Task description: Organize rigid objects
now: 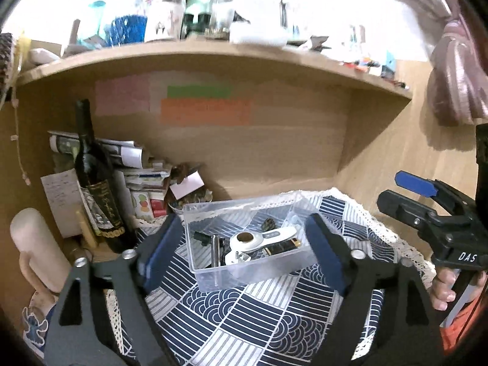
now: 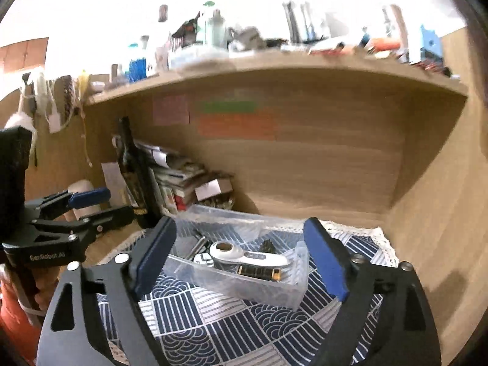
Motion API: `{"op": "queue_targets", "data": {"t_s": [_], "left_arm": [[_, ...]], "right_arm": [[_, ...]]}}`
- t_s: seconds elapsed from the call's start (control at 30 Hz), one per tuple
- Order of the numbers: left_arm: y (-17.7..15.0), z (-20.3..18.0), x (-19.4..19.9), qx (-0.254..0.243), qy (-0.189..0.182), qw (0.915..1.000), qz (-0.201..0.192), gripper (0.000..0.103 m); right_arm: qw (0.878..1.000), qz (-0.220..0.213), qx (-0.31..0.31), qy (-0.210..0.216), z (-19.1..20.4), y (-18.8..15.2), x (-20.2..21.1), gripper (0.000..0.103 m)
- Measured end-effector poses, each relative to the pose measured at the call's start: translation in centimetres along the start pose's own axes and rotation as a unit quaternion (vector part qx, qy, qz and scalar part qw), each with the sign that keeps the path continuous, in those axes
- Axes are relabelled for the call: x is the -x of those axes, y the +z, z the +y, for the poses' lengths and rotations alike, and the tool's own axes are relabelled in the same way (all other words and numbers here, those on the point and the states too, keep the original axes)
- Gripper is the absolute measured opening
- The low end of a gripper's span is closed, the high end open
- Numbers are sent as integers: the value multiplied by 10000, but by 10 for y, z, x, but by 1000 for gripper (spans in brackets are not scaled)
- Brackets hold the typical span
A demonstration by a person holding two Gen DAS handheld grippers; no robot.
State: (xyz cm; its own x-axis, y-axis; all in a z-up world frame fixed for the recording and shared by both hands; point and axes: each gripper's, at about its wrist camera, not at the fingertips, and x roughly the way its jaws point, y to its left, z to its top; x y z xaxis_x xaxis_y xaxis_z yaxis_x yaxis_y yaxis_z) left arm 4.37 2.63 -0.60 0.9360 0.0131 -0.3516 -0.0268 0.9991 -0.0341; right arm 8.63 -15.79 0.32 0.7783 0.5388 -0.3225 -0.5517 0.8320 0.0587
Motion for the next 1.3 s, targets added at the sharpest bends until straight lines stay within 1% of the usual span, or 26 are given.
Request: {"op": "queue_targets", "data": {"t_s": [0.07, 0.13, 0.23, 0.5, 1.3], "left_arm": [[-2, -3, 9, -15, 51, 9999, -109, 98], [-4, -6, 19, -17, 50, 9997, -222, 100], [-7, -9, 31, -12, 12, 9995, -314, 102], [-12, -18, 45, -124, 22, 9990, -435, 103], [-12, -14, 45, -97, -31, 9989, -463, 103]], "right_arm": [[9999, -104, -29, -51, 1, -1, 8, 96], [9997, -220, -60, -91, 3, -3, 17, 102], [9994, -313, -71, -127, 6, -7, 27, 103], [9992, -355, -125, -135, 9, -15, 41, 103], [9992, -354, -171, -103, 7, -17, 45, 103]]}}
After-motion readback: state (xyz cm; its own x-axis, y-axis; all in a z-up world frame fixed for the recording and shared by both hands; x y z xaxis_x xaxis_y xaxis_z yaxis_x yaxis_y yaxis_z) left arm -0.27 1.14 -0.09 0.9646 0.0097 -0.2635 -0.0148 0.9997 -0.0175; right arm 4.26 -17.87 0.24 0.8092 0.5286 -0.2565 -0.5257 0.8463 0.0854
